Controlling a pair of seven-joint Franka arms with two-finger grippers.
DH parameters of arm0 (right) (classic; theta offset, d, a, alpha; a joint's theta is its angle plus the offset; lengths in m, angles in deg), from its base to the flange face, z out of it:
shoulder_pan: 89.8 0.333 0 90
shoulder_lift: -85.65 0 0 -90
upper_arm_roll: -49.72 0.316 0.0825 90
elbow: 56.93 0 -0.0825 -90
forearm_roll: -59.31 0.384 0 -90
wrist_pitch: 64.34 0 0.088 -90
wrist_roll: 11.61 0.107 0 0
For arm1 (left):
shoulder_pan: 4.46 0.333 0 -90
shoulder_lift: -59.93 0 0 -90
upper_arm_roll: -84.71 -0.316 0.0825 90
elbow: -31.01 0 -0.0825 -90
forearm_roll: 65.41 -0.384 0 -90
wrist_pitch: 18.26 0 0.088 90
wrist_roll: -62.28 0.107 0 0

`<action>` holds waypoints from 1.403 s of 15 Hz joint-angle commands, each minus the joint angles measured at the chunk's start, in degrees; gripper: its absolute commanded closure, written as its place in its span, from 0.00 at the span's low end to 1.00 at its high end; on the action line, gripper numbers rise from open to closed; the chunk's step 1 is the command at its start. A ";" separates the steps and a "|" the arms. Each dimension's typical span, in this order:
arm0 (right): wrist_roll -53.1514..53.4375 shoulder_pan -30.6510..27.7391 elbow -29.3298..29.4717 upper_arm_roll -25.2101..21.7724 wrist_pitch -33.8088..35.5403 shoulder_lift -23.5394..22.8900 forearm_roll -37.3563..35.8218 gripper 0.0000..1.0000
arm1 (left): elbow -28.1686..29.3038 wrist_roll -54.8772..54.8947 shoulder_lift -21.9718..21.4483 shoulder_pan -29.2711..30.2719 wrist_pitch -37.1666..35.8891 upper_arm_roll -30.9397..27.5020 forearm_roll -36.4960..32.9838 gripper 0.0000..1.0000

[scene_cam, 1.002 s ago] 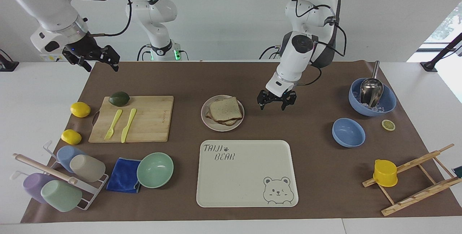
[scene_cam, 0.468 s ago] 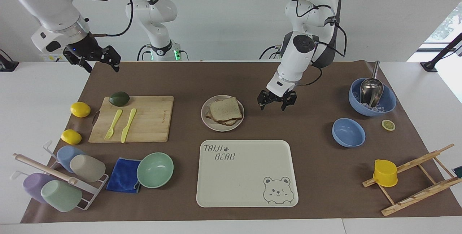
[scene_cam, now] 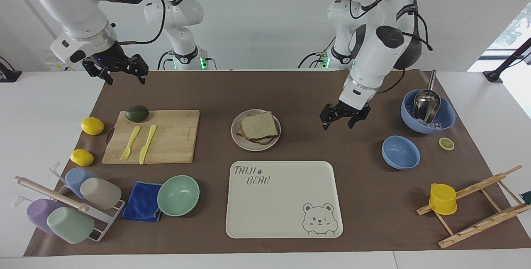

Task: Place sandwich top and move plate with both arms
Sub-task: 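Move the left gripper down to the rim of the white plate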

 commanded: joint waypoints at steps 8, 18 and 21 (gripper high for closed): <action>0.80 0.53 0.50 -0.23 0.70 -0.15 -0.78 0.00 | -6.20 0.52 -2.01 5.79 -7.76 0.29 -0.28 0.00; 0.80 0.53 0.41 -0.14 0.70 -0.06 -0.78 0.00 | -5.33 0.43 -2.27 5.26 -7.05 0.47 -0.02 0.00; 0.80 0.09 0.24 0.12 0.61 0.03 -0.70 0.00 | 0.02 0.52 -4.47 3.51 -6.09 0.73 0.07 0.00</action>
